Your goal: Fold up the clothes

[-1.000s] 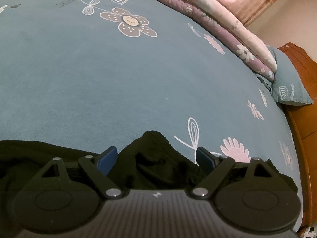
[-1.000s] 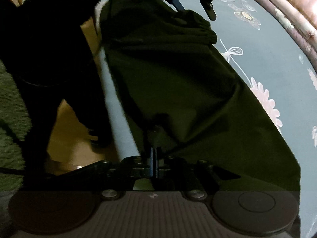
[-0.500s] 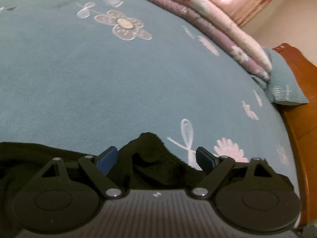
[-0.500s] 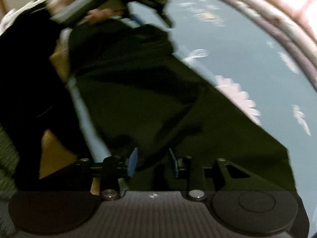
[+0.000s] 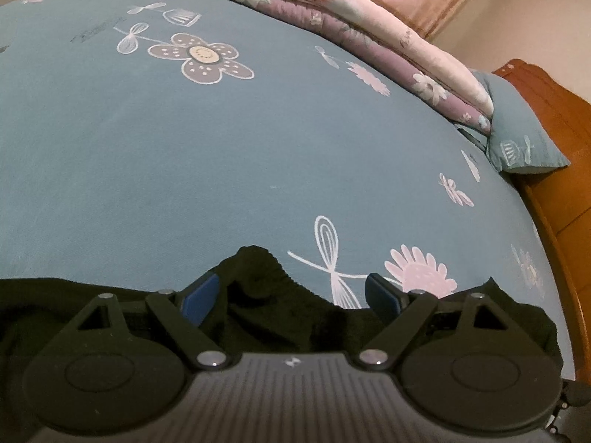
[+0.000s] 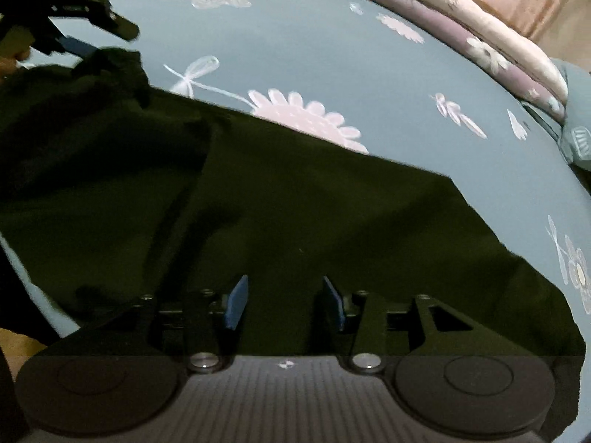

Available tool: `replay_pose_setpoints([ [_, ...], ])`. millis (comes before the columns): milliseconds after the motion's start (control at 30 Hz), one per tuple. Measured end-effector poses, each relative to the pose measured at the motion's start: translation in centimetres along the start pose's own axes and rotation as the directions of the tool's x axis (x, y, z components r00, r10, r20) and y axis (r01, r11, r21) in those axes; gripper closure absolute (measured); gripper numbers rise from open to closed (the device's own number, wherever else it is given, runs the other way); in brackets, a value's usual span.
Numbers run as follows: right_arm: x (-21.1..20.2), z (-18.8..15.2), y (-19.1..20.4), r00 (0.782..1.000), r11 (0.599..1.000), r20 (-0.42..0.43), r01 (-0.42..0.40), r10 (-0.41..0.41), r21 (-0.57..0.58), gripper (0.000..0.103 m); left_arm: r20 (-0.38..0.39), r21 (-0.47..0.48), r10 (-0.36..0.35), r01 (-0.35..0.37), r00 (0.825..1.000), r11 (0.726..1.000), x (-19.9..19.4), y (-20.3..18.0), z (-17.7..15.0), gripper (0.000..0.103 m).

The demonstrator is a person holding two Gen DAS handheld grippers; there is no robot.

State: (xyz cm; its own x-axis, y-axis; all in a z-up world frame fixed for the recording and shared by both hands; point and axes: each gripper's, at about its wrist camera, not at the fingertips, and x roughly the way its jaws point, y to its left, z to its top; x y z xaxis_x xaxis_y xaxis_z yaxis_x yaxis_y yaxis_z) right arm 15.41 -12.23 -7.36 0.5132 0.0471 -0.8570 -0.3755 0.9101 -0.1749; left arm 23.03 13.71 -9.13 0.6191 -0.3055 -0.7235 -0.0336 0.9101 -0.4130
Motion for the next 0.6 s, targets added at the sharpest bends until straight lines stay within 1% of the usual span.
replay_pose_setpoints([
  [100, 0.1, -0.3, 0.4, 1.000, 1.000, -0.007, -0.009, 0.009, 0.012, 0.052, -0.003, 0.005, 0.010, -0.010, 1.000, 1.000, 0.1, -0.1, -0.1, 0.017],
  [267, 0.2, -0.9, 0.9, 1.000, 0.999, -0.018, -0.023, 0.024, 0.032, 0.050, -0.006, -0.003, 0.008, -0.008, 1.000, 1.000, 0.2, 0.0, 0.0, 0.017],
  [400, -0.2, -0.7, 1.6, 0.996, 0.996, -0.015, -0.082, 0.083, 0.026, 0.049, -0.006, -0.010, 0.003, -0.003, 1.000, 1.000, 0.1, 0.3, 0.0, 0.017],
  [433, -0.4, -0.7, 1.8, 0.997, 0.996, -0.010, -0.081, 0.081, 0.023, 0.049, -0.006, -0.012, 0.002, -0.002, 1.000, 1.000, 0.1, 0.4, 0.0, 0.017],
  [533, -1.4, -0.7, 1.5, 0.999, 0.999, 0.022, -0.034, 0.033, 0.026, 0.049, -0.004, -0.021, 0.003, -0.004, 1.000, 1.000, 0.1, 0.6, 0.0, 0.017],
  [567, -1.7, -0.7, 1.0, 0.999, 0.999, 0.029, -0.017, 0.016, 0.042, 0.049, -0.004, -0.023, 0.003, -0.003, 1.000, 1.000, 0.1, 0.6, 0.0, 0.017],
  [600, -1.9, -0.8, 0.3, 0.999, 0.997, 0.034, 0.001, -0.004, 0.073, 0.046, -0.004, -0.024, 0.002, -0.002, 1.000, 1.000, 0.0, 0.7, 0.0, 0.017],
])
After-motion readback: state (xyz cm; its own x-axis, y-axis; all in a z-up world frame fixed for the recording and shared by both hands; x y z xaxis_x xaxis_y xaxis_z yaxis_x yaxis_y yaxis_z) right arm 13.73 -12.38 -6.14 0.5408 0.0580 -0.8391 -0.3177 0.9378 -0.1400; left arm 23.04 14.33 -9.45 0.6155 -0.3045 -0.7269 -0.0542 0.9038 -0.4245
